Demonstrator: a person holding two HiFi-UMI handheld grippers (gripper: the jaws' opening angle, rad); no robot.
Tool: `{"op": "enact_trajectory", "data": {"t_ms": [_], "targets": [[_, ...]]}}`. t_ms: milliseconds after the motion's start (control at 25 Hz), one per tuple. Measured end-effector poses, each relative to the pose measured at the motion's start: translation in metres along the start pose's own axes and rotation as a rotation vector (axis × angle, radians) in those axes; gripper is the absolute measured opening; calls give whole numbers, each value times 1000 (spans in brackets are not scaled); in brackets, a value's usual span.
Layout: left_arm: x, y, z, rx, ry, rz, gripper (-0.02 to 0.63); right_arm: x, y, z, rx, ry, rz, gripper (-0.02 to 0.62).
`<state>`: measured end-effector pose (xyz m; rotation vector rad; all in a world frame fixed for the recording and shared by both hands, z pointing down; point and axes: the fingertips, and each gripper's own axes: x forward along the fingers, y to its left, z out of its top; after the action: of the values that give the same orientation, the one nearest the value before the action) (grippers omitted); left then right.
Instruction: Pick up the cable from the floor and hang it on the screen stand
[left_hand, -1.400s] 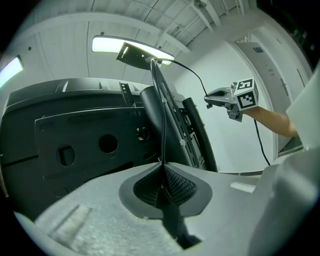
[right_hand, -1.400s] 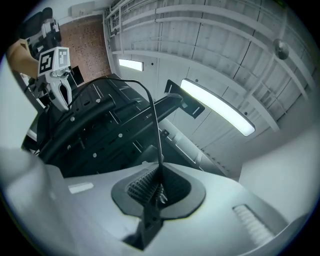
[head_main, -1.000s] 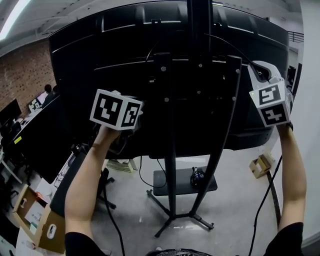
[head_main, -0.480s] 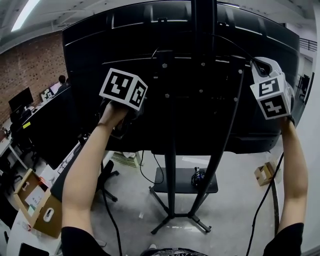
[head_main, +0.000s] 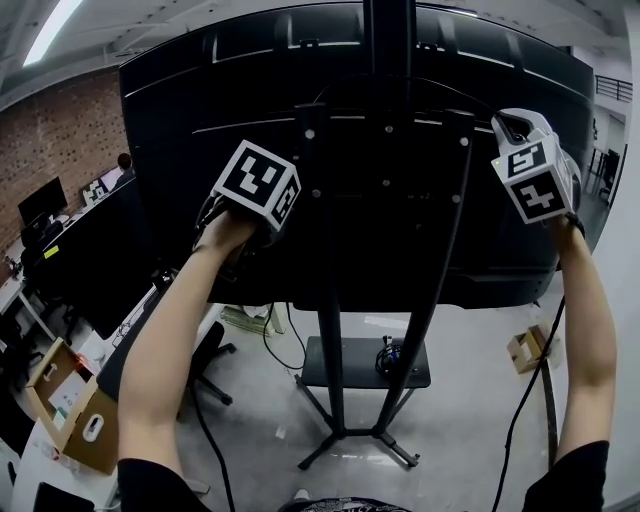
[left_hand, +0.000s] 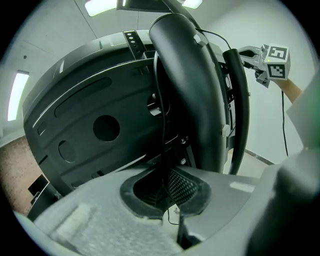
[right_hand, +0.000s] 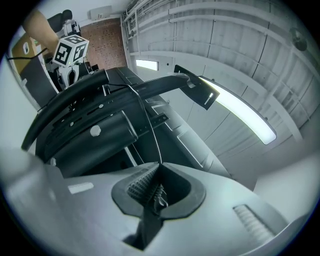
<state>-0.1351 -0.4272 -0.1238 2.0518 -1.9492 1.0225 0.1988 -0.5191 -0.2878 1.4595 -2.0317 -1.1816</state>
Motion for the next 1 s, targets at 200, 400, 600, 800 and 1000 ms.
{"op": "enact_trajectory", "data": {"t_ms": [200,400,600,800,1000], "targets": [[-6,-1,-2,-9,-18,8,18,1,-4,-5,-1,32,41,23],[-6,-1,-1,-7,-20,20,18,-4,13,-20,41,91,116,21],[-6,-4,-1,0,-29,21,20,-8,30,-23,153,114,184,21],[-7,-6,0,4,-41,25,20,-10,38,-22,308,119,217,21],[-8,-5,1,19,-60,61,21,-9,53,-20,434,112,259,20]]}}
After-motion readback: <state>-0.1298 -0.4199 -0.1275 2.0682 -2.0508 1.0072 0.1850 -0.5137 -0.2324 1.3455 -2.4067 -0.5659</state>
